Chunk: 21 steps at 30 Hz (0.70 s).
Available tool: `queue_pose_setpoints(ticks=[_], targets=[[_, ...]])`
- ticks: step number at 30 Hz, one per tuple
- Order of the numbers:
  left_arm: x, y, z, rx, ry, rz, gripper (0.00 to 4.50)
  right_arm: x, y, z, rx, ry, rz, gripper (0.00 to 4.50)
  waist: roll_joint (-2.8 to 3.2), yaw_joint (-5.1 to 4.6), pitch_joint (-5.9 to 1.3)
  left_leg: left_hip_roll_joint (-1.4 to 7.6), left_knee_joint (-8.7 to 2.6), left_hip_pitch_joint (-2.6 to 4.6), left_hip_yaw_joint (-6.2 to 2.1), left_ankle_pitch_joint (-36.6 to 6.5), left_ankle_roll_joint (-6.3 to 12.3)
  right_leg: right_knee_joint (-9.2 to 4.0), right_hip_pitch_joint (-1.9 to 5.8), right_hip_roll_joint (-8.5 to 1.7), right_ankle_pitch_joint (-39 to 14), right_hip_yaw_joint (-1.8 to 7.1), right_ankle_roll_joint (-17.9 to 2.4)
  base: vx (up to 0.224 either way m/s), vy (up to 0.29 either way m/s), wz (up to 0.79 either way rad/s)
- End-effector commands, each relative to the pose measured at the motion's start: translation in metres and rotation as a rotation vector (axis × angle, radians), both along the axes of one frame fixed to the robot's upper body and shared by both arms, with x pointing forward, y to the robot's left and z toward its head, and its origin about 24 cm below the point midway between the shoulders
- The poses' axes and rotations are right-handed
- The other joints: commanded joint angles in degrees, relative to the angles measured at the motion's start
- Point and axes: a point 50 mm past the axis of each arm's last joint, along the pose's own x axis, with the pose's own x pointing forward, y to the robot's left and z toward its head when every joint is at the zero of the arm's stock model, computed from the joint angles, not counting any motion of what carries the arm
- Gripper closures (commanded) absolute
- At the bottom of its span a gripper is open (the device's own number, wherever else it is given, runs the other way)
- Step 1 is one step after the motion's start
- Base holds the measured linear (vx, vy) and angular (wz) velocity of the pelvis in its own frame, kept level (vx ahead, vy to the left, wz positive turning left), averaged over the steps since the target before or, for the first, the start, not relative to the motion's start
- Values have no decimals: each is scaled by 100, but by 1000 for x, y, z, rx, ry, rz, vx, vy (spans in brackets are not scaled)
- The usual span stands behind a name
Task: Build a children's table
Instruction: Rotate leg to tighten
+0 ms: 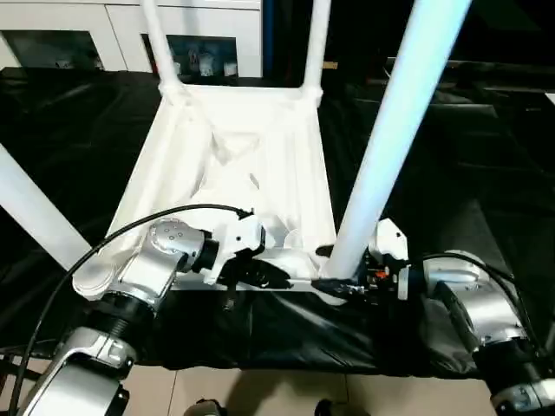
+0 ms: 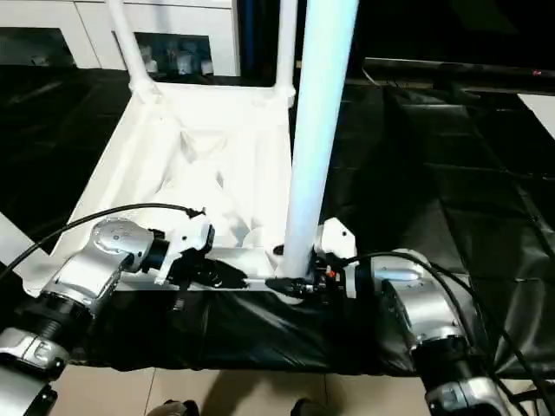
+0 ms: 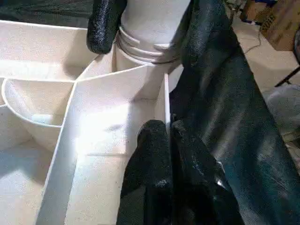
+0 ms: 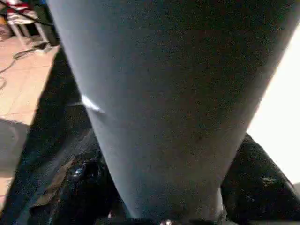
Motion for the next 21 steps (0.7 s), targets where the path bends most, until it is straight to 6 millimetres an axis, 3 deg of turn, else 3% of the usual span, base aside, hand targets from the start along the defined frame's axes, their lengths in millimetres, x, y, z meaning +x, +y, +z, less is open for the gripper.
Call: queue_pose_setpoints(ticks=[1,6,7,8,9,12,14,15,16,17,19,20,21], targets=[[-6,-1,-14,56,61,-27,450,-7,11,-5,-14,44,110,192,-82,10,-284,84,-296,20,81,-1167,608,-311,281,-153,-1071,137,-1451,0,0,0],[-2,1,-14,46,54,8,450,-8,16,-6,16,55,107,194,-75,48,-291,88,-285,19,83,-1018,639,-282,288,-155,-828,132,-1528,0,0,0],[-2,1,-14,42,52,24,450,-8,17,-7,25,51,84,194,-73,46,-287,89,-288,18,87,-1040,635,-284,282,-155,-845,134,-1524,0,0,0],[-1,1,-14,36,46,49,450,-7,18,-8,39,43,36,194,-34,59,-278,92,-302,28,78,-1143,588,-303,277,-165,-1019,133,-1503,0,0,0],[0,0,-14,32,42,62,450,-6,18,-9,46,38,9,194,-45,52,-273,94,-309,33,83,-1202,561,-324,271,-166,-1105,137,-1485,0,0,0],[4,-3,-14,12,20,142,450,1,19,-13,77,7,-180,195,-47,15,-227,84,-391,27,29,-1745,264,-417,250,-193,-2182,138,-1161,0,0,0],[6,-9,-15,6,-3,202,450,5,21,-17,93,-8,-331,196,-38,-19,-204,84,-407,66,20,-2031,107,-488,187,-199,-2604,153,-1011,0,0,0],[7,-14,-17,8,-25,249,450,6,24,-22,100,-11,-463,196,-25,-38,-217,76,-426,55,-10,-2082,46,-488,210,-201,-2730,145,-909,0,0,0],[7,-15,-18,8,-28,254,450,6,25,-23,102,-11,-477,196,-34,-57,-208,80,-439,40,-11,-2089,33,-499,202,-192,-2736,148,-864,0,0,0],[6,-25,-19,0,-41,301,450,7,30,-31,101,12,-625,196,-45,-90,-180,67,-462,8,-31,-2170,-6,-509,197,-178,-2921,133,-757,0,0,0],[6,-29,-19,-12,-38,317,450,7,32,-33,93,10,-662,196,-47,-110,-176,49,-460,43,-57,-2399,-53,-575,156,-196,-3449,118,-549,0,0,0],[6,-32,-19,-23,-35,329,450,7,34,-34,92,7,-692,196,-51,-124,-186,42,-454,43,-68,-2434,-30,-595,151,-201,-3540,121,-480,0,0,0],[4,-40,-19,-39,-32,341,450,7,40,-37,103,24,-755,196,-19,-131,-177,47,-456,54,-59,-2490,-15,-618,116,-189,-3490,134,-470,0,0,0]])
